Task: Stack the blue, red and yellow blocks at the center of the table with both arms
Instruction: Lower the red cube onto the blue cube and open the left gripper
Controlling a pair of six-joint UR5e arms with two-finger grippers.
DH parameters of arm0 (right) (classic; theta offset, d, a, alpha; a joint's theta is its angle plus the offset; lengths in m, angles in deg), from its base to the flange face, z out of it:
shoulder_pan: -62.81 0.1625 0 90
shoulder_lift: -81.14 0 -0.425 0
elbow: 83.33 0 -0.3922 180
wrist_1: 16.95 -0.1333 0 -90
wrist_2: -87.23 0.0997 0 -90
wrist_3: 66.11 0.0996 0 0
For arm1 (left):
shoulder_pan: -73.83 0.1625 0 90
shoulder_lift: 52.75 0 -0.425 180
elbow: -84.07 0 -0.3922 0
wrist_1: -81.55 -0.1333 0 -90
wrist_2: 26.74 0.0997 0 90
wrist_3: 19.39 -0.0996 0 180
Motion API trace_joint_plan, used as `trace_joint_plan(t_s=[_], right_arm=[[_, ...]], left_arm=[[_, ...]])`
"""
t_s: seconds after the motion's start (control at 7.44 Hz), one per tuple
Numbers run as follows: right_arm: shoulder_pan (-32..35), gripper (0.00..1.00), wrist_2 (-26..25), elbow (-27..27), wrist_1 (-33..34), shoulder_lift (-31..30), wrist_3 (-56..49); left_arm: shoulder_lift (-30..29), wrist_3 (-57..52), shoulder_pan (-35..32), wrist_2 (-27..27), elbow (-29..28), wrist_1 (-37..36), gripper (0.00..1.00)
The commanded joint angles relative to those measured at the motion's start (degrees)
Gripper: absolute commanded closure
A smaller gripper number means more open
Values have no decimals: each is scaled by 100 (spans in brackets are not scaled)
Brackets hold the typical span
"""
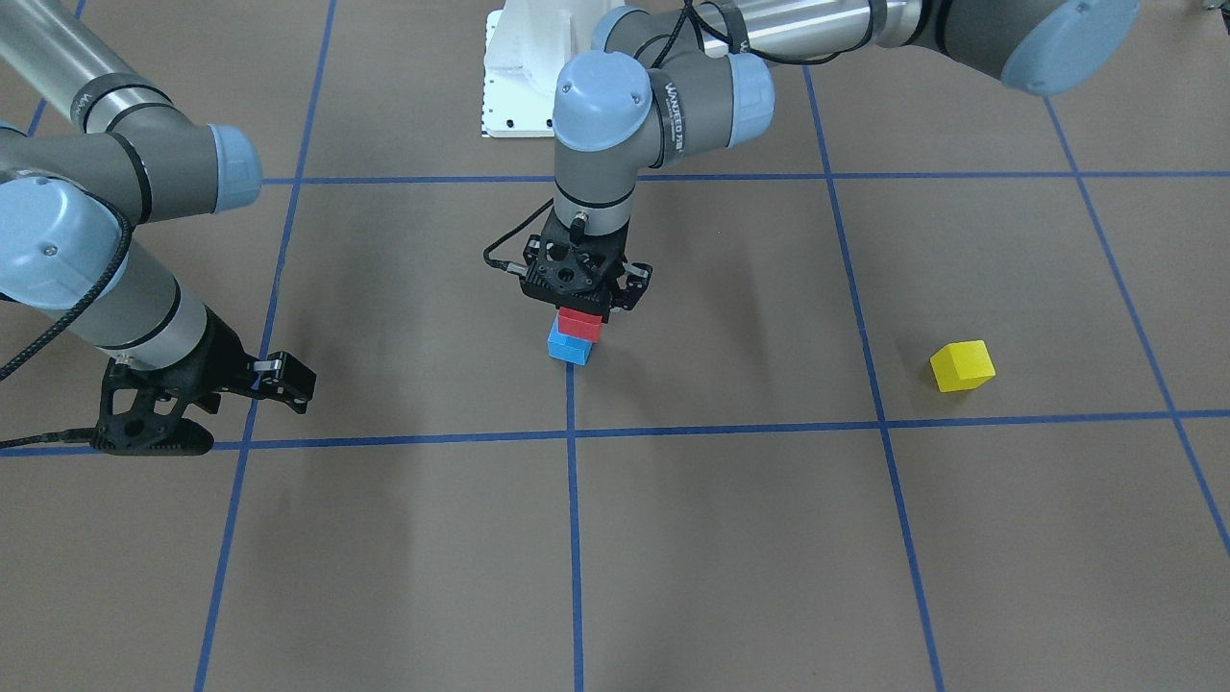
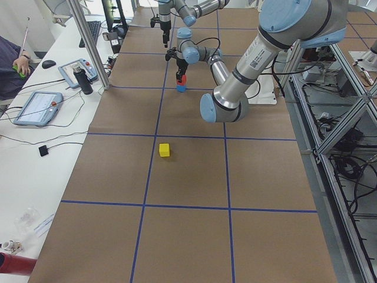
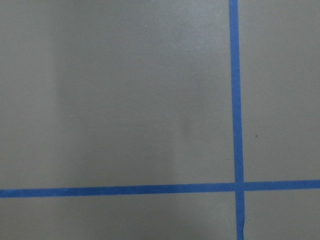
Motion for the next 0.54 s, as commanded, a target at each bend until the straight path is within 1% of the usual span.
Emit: trace_joint_plan(t_s=[0.0, 0.13, 0.4], right_arm=[[0, 0, 0, -1, 7, -6, -7], [0, 0, 0, -10, 7, -6, -16], [9, 0, 0, -19, 7, -6, -16]], left_arm=[[-102, -10, 28, 1, -85, 7, 100], [-198, -10, 28, 1, -207, 7, 100], [-234, -10, 28, 1, -270, 7, 100]])
